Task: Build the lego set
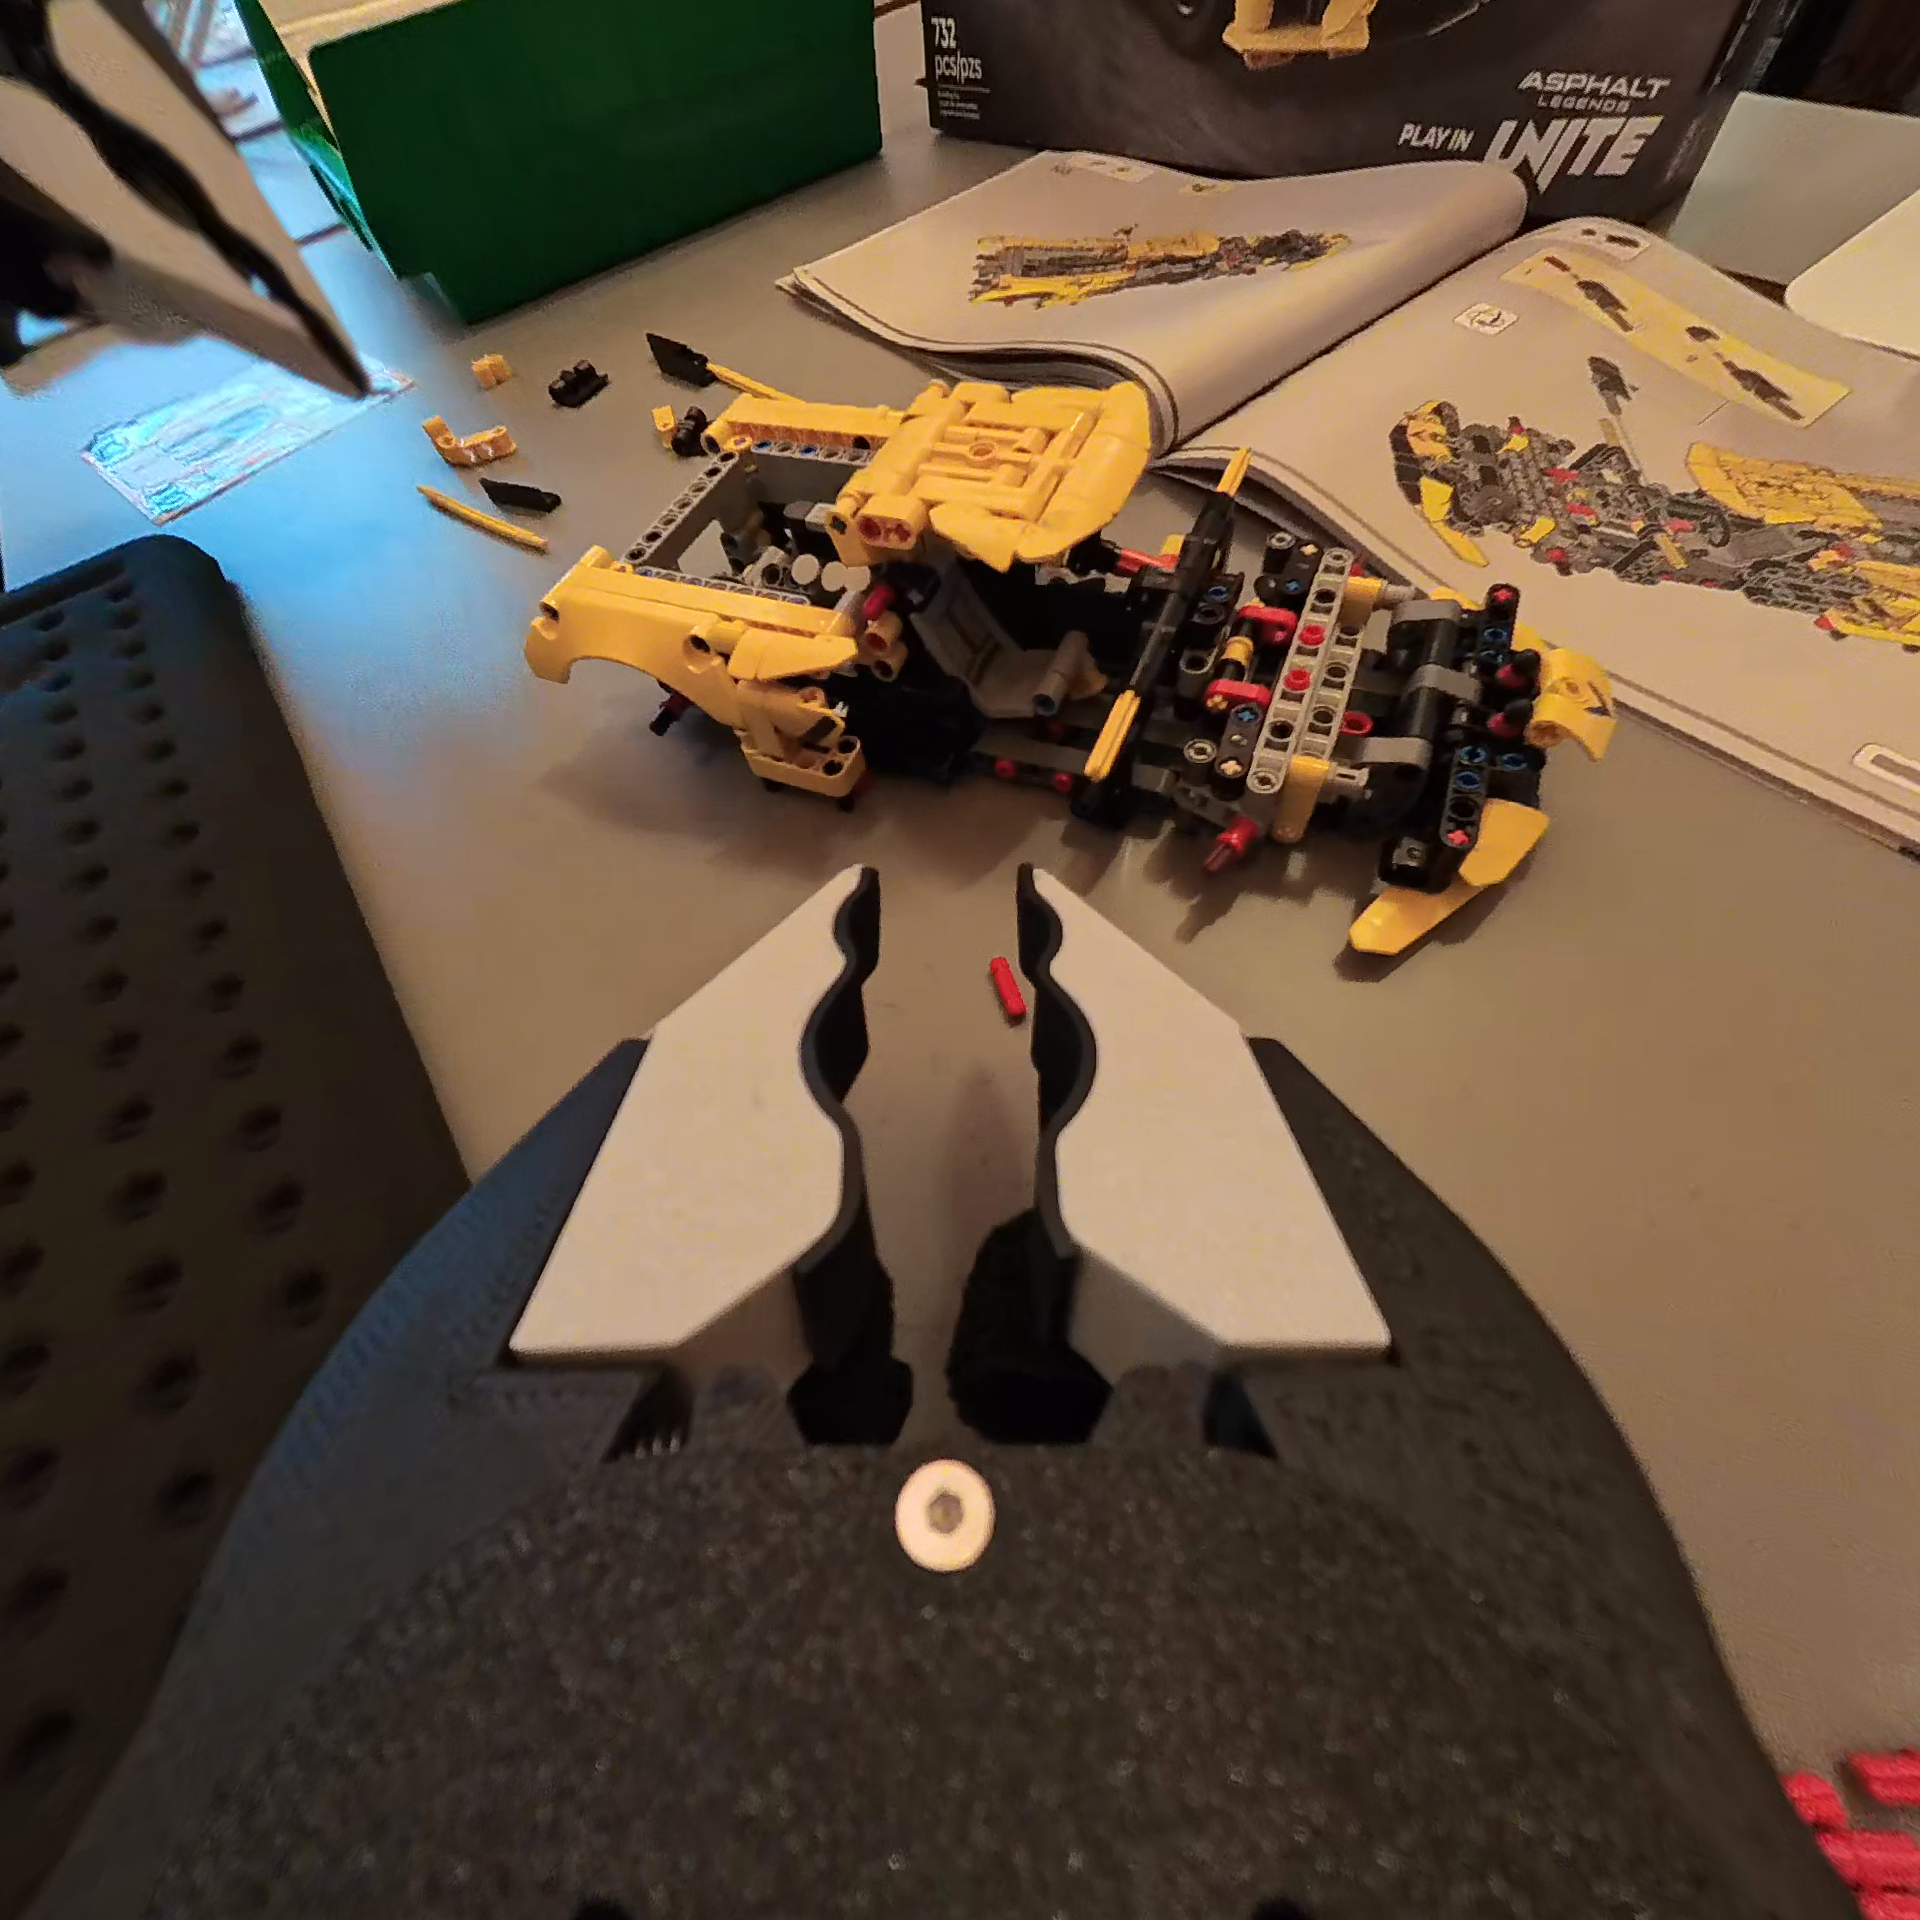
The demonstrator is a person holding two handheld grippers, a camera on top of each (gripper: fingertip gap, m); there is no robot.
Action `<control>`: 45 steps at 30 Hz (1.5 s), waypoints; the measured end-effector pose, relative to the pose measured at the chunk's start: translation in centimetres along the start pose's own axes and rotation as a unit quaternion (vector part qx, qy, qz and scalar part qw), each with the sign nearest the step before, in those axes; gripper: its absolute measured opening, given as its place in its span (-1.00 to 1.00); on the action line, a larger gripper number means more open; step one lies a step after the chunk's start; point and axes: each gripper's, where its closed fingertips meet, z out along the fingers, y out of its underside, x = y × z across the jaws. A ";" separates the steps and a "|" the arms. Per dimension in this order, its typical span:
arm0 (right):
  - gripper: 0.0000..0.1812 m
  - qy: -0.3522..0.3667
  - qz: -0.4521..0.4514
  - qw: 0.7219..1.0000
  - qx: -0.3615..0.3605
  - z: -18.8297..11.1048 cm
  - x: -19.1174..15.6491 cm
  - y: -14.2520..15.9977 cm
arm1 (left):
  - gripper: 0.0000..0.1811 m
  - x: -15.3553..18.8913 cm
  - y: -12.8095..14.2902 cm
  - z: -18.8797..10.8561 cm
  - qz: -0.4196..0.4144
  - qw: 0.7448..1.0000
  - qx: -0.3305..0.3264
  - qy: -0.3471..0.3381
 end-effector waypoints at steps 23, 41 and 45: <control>-0.74 0.027 0.002 0.999 0.047 -1.1 1.2 -1.1 | -0.96 4.4 -39.2 23.2 0.251 0.943 -0.077 0.206; -0.74 0.002 0.022 0.997 0.075 -1.7 0.9 -1.9 | -0.96 6.2 -39.6 26.2 0.270 0.930 -0.168 0.187; -0.74 0.002 0.021 0.997 0.075 -1.7 0.9 -1.9 | -0.96 6.8 -39.5 26.1 0.264 0.928 -0.168 0.205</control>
